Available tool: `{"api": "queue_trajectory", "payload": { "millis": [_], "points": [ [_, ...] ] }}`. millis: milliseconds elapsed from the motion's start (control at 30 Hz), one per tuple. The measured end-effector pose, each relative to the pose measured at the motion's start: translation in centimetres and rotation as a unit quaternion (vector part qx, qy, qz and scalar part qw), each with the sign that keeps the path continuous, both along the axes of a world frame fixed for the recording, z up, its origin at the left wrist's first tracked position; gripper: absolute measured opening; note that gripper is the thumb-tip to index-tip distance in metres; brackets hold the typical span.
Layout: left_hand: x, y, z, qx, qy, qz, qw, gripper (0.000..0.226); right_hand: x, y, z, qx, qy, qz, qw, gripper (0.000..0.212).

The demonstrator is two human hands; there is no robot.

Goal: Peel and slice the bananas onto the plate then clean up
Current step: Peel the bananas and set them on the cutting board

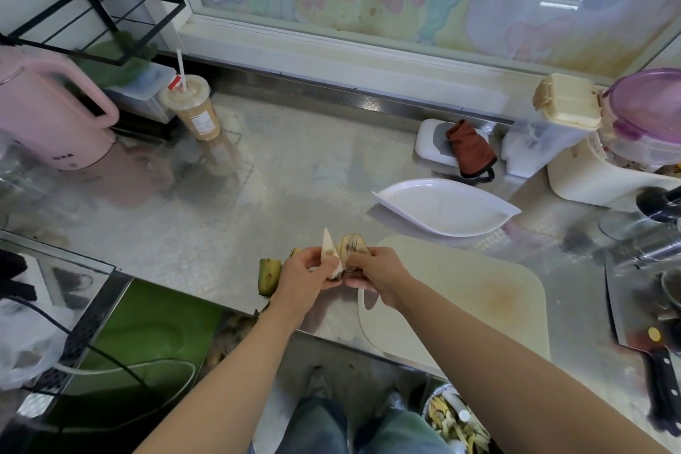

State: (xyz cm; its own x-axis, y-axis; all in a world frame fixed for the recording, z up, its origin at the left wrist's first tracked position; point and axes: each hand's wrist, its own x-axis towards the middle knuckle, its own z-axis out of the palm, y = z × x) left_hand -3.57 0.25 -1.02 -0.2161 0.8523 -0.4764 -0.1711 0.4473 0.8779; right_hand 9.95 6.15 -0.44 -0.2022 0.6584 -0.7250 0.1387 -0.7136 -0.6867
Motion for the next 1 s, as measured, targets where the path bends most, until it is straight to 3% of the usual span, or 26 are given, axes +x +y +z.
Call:
{"api": "queue_trajectory", "payload": {
  "millis": [167,333,500,633,733,867,1000],
  "points": [
    [-0.6,-0.3,-0.2,-0.035,-0.064,0.025,0.997,0.019,0.1,-0.1,-0.3,-0.012,0.042,0.020,0.999,0.018],
    [-0.1,-0.1,0.1,-0.060,-0.102,0.031,0.992,0.022,-0.1,-0.5,-0.2,0.009,0.031,-0.001,0.999,0.014],
    [0.6,0.4,0.5,-0.066,-0.062,0.069,0.994,0.013,-0.2,-0.8,0.1,0.062,0.048,-0.027,0.997,0.023],
    [0.7,0.5,0.6,-0.056,-0.047,0.070,0.995,0.007,-0.1,-0.8,0.0,0.065,0.051,-0.047,0.996,0.017],
    [0.8,0.4,0.5,-0.055,-0.044,0.081,0.994,0.008,0.0,-0.8,-0.2,0.047,0.033,-0.056,0.997,0.014],
    [0.7,0.3,0.3,-0.048,-0.005,0.079,0.996,0.017,0.1,-1.0,-0.7,-0.005,0.042,-0.038,0.998,0.028],
    [0.5,0.3,0.6,-0.052,-0.064,0.104,0.991,0.021,0.0,-1.0,-0.4,0.003,0.072,-0.090,0.993,0.022]
  ]
}}
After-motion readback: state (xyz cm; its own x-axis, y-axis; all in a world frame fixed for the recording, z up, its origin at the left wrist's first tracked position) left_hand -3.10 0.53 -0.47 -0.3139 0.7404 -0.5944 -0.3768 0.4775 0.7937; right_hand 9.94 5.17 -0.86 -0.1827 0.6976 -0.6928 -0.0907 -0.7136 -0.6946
